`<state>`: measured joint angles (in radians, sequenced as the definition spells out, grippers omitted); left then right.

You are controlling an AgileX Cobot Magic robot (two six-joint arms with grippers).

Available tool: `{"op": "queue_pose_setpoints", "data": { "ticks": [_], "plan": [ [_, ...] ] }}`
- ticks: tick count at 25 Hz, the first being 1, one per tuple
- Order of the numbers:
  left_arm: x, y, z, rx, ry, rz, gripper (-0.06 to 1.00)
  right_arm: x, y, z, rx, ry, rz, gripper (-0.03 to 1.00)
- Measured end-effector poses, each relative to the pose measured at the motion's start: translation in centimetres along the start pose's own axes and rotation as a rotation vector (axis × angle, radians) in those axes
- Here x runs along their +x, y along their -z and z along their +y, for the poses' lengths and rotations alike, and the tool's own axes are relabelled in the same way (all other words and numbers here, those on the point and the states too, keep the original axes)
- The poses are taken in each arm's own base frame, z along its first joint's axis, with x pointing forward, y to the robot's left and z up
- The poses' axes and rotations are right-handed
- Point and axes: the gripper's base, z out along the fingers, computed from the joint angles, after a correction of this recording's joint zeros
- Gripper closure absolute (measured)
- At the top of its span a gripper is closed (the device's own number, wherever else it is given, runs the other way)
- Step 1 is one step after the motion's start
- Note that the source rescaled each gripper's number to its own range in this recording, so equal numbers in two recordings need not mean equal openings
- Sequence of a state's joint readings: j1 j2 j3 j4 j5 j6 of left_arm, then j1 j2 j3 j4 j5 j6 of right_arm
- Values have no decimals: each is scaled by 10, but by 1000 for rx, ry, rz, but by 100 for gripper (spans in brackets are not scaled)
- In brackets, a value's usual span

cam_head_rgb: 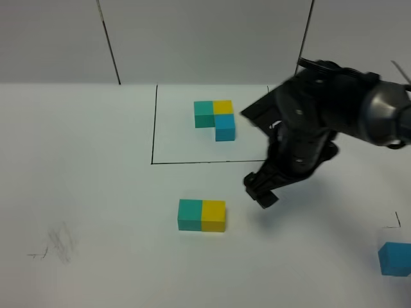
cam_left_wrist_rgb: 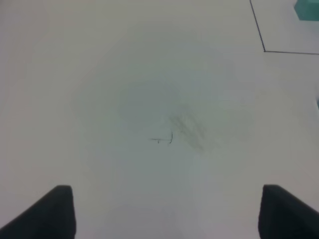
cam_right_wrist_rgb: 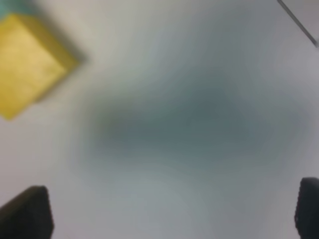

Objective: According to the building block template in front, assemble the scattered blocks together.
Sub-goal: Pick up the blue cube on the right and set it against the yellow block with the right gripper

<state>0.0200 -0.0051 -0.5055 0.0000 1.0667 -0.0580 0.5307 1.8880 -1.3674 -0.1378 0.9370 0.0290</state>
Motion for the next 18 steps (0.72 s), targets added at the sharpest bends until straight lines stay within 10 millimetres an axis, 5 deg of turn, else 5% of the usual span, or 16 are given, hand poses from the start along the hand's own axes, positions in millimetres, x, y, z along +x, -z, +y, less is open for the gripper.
{"op": "queue_pose_setpoints", "data": {
  "ticks": [9, 18],
  "plan": [
    [0, 0, 0, 0, 0, 0, 31, 114, -4, -67, 41, -460, -25, 7],
    [0, 0, 0, 0, 0, 0, 32, 156, -22, -85, 54, -577, 31, 10]
  ]
}}
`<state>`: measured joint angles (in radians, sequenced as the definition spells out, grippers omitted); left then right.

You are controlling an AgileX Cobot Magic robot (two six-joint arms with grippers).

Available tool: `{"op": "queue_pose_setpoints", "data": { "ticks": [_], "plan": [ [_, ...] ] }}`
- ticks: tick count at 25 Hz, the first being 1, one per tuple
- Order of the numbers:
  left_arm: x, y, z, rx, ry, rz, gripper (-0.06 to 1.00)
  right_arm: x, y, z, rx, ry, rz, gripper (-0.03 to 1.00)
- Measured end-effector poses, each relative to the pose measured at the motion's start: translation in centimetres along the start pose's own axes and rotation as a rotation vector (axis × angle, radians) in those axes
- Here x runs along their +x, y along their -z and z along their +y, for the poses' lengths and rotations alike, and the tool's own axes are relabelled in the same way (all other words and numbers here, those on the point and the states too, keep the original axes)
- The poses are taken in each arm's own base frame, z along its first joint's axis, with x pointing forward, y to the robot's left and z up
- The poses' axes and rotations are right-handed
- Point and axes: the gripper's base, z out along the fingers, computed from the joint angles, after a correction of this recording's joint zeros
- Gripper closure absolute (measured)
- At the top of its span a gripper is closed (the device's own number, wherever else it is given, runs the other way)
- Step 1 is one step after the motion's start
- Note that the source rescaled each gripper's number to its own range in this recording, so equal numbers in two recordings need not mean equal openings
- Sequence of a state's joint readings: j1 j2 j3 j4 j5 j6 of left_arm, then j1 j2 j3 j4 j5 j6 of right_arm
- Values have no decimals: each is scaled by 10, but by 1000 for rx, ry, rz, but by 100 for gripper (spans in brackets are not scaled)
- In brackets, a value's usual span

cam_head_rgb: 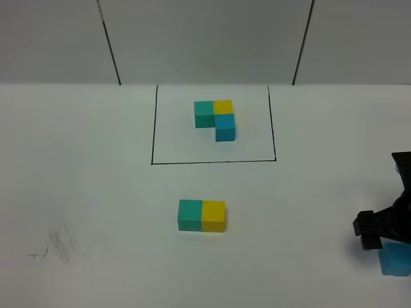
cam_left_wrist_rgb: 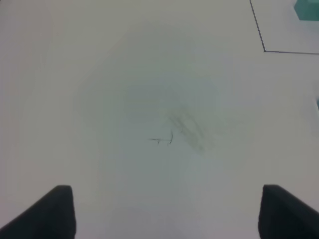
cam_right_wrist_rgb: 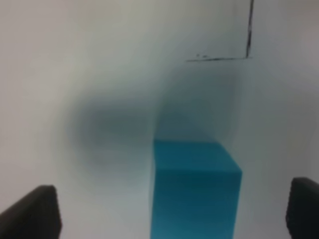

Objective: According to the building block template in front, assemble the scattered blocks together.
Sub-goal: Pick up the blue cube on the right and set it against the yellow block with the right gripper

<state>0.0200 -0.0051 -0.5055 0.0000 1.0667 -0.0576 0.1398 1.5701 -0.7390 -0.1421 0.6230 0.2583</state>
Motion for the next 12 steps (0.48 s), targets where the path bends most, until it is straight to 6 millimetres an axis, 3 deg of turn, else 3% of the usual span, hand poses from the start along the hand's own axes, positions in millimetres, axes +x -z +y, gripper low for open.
{"op": "queue_pose_setpoints", "data": {
  "ticks": [5, 12],
  "plan": [
    [0, 0, 0, 0, 0, 0, 32, 10, -9, -7, -10, -14, 8, 11],
    [0, 0, 0, 0, 0, 0, 32, 8, -12, -7, -16, -10, -1, 17]
  ]
}}
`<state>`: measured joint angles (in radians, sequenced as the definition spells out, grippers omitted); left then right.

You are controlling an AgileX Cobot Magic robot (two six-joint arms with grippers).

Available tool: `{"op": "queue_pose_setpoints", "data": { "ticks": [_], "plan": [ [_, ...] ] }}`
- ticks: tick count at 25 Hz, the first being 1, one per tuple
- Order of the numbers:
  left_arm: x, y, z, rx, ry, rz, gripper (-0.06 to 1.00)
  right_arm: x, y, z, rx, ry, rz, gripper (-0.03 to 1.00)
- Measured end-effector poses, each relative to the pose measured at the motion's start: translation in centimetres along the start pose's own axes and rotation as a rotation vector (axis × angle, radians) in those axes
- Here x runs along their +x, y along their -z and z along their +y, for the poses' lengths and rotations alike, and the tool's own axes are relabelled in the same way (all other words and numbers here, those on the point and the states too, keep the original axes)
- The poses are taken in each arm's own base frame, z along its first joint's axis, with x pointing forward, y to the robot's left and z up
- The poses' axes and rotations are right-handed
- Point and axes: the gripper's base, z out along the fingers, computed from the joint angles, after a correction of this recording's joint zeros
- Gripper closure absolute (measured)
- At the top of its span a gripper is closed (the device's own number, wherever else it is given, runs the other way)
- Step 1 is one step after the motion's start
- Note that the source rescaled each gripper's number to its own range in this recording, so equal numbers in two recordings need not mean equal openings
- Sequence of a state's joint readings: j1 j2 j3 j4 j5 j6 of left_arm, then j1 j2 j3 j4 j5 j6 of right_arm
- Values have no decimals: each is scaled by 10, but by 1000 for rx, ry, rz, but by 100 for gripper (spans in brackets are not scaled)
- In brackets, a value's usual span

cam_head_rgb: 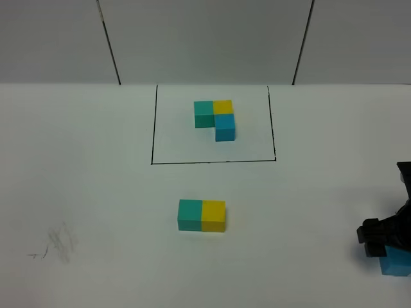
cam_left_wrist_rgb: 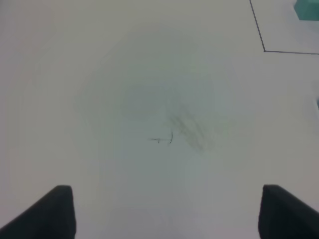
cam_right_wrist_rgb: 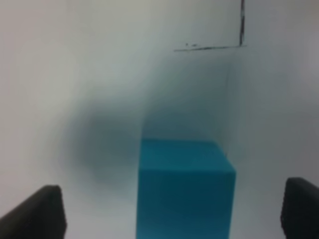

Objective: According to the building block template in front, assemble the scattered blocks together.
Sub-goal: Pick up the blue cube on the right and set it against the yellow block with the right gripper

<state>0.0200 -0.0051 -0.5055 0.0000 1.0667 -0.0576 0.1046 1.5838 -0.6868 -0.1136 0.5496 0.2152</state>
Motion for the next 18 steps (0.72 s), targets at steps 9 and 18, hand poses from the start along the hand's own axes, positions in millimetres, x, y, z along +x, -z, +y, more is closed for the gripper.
{"op": "queue_pose_setpoints", "data": {
  "ticks": [9, 18],
  "plan": [
    [0, 0, 0, 0, 0, 0, 32, 1, -15, 2, -6, 8, 48, 22],
    [0, 0, 0, 0, 0, 0, 32, 3, -15, 3, -16, 65, 73, 75]
  ]
}}
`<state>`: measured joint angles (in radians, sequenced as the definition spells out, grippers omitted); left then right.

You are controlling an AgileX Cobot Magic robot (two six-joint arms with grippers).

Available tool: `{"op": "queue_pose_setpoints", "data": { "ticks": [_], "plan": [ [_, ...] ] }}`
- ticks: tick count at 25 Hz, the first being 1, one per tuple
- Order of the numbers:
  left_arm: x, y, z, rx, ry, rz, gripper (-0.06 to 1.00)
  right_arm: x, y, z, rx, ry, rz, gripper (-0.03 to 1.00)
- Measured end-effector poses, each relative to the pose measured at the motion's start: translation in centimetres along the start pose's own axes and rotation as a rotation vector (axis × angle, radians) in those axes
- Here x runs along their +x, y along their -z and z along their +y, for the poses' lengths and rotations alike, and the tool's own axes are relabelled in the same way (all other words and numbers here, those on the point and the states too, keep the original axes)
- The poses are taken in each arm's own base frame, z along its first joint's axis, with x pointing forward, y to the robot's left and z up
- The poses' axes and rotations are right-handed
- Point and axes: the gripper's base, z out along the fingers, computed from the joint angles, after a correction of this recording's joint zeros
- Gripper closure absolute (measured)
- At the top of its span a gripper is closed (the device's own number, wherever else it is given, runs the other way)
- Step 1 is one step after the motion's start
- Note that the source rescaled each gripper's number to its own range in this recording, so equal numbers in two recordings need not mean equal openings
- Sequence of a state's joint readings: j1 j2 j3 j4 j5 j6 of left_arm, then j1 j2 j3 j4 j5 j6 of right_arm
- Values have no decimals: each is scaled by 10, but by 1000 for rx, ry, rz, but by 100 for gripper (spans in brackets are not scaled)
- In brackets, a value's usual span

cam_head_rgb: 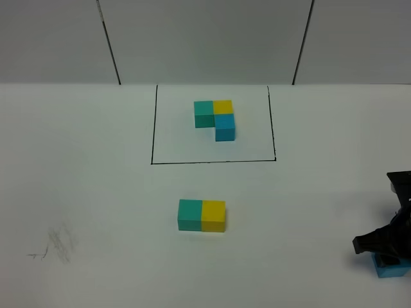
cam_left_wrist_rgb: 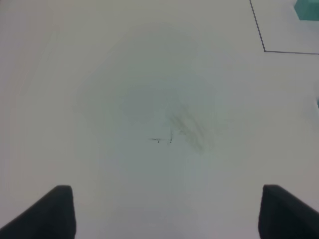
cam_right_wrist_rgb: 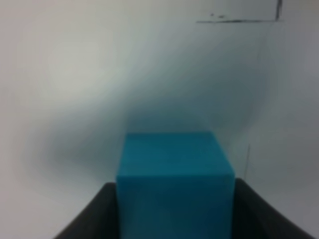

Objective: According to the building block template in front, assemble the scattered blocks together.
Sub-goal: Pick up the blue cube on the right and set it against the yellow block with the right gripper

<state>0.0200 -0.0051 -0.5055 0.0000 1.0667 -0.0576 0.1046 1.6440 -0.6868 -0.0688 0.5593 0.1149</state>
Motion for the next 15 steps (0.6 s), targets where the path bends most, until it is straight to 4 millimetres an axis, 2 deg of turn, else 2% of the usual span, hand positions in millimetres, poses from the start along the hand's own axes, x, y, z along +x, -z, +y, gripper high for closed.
{"op": "queue_pose_setpoints", "data": {
  "ticks": [4, 7, 11, 15],
  "plan": [
    [0, 0, 0, 0, 0, 0, 32, 2, 1, 2, -16, 54, 22, 75],
    [0, 0, 0, 0, 0, 0, 32, 4, 10, 11, -46, 70, 41, 75],
    [0, 0, 0, 0, 0, 0, 32, -2, 32, 37, -107, 102, -34, 75],
    [0, 0, 0, 0, 0, 0, 32, -5, 41, 69, -206, 104, -87, 75]
  ]
}}
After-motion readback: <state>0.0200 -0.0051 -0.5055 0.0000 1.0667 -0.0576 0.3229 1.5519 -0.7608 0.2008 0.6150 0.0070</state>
